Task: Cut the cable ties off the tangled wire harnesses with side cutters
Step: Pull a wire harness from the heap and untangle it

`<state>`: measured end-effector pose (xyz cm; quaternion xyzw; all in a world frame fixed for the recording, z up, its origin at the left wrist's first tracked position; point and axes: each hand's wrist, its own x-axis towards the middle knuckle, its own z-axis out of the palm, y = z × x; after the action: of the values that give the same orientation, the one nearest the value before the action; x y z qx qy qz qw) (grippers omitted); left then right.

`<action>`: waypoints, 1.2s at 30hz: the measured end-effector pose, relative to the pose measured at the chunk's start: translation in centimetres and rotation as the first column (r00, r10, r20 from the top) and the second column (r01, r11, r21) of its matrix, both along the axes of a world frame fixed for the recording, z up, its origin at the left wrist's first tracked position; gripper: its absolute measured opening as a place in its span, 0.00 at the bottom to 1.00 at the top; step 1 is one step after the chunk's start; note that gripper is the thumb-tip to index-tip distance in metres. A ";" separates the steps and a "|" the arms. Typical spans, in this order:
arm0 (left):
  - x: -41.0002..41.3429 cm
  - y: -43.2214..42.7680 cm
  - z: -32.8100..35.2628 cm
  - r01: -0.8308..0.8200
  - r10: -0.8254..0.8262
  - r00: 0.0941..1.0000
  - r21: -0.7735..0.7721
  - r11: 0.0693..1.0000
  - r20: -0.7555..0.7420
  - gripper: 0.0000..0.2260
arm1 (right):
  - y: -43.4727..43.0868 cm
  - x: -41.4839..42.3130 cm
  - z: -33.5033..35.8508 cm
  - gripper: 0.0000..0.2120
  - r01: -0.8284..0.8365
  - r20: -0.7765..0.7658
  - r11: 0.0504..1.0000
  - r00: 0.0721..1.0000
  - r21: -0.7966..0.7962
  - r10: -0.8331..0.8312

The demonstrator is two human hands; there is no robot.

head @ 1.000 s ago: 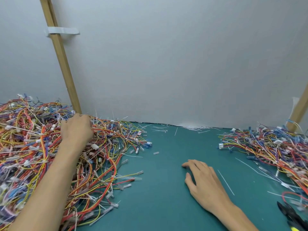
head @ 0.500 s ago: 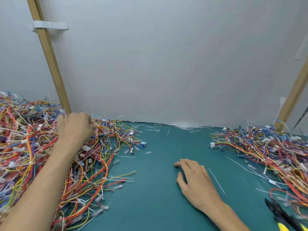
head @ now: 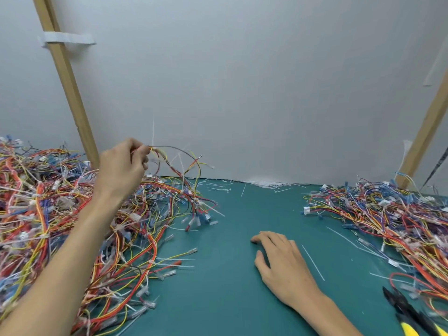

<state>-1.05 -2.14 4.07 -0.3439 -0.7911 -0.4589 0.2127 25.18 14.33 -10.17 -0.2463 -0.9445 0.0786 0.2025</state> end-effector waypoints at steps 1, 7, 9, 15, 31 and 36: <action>-0.3 0.1 -0.3 -0.001 0.003 1.000 -0.094 0.996 0.018 0.08 | 0.0 0.0 0.0 0.14 0.000 0.001 1.000 1.000 0.000 0.000; -1.4 0.2 -1.4 -0.092 0.104 0.995 -0.413 0.906 0.006 0.10 | 0.0 0.0 0.0 0.14 0.001 -0.006 1.000 1.000 -0.011 -0.001; -1.2 0.5 -1.4 -0.106 0.104 0.994 -0.329 0.938 -0.023 0.10 | 0.0 0.0 0.0 0.15 0.003 -0.006 1.000 1.000 -0.011 -0.003; 0.2 1.8 1.6 -0.044 0.071 0.992 0.246 0.968 -0.101 0.09 | 0.1 -0.1 -0.1 0.14 -0.003 -0.023 1.000 1.000 -0.015 0.003; -1.4 7.4 6.3 0.059 -0.098 0.972 -0.180 0.982 -0.215 0.07 | 0.0 -0.1 0.0 0.14 -0.007 -0.041 1.000 0.999 -0.016 0.006; -0.5 7.9 8.4 -0.010 0.042 0.967 0.127 0.992 -0.251 0.09 | 0.1 -0.1 0.1 0.14 -0.006 -0.049 1.000 0.999 -0.022 0.005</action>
<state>-1.52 5.78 12.52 -0.3752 -0.7317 -0.4572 0.3389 25.13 14.41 -10.07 -0.2439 -0.9391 0.0956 0.2224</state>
